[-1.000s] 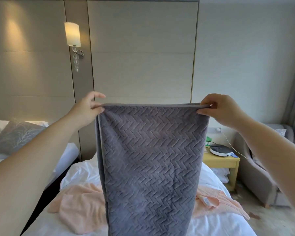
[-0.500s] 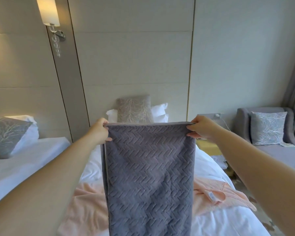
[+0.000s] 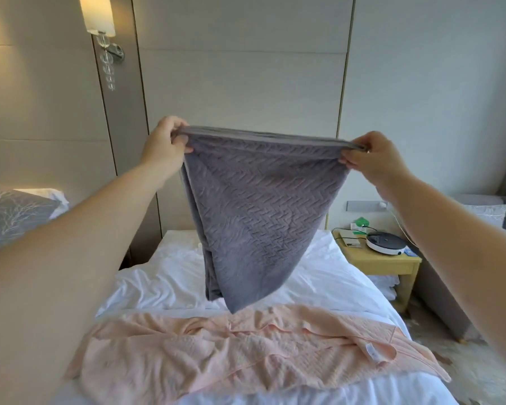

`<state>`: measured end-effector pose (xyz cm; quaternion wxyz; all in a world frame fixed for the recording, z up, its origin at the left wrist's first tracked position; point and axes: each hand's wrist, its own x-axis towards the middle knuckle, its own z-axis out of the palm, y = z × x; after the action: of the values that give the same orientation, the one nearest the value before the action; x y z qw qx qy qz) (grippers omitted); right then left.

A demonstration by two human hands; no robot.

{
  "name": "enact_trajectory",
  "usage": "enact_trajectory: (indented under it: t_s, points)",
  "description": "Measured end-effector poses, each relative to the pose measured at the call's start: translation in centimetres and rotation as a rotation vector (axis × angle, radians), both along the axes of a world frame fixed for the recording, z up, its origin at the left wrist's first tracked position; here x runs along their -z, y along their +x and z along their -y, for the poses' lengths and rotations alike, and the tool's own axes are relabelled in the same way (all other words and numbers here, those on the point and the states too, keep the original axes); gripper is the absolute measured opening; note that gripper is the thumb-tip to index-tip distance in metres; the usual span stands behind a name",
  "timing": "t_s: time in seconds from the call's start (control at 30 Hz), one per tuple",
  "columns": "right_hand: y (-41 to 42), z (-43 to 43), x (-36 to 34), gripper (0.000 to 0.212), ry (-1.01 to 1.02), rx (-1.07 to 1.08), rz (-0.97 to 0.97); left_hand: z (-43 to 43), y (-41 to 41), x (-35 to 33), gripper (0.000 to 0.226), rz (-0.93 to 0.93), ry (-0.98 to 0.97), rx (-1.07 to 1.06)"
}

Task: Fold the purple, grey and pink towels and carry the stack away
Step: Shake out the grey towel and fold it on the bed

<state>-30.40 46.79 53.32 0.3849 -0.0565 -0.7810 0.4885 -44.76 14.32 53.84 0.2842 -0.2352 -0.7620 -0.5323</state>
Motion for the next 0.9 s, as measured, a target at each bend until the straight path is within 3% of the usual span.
enact_trajectory:
  t_s: [0.17,0.33,0.53,0.6,0.77,0.9]
  points:
    - [4.1,1.1,8.2,0.014,0.064,0.016,0.282,3.7,5.5,7.4,0.02,0.177,-0.042,0.12]
    - [12.0,4.5,22.5,0.019,0.048,-0.041,0.597,9.1,11.7,21.9,0.02,0.381,-0.339,0.125]
    - [22.2,10.4,38.9,0.025,-0.034,-0.056,0.862,15.4,22.1,39.0,0.037,0.648,-0.56,0.188]
    - [25.3,12.2,42.3,0.033,0.01,-0.058,0.905,17.2,25.6,42.7,0.031,0.708,-0.58,0.168]
    - [32.3,15.5,47.1,0.02,0.205,-0.039,0.975,20.6,33.6,48.9,0.018,0.724,-0.652,0.167]
    - [39.6,18.0,50.0,0.024,0.321,-0.069,1.02,22.7,40.8,52.6,0.021,0.686,-0.694,0.137]
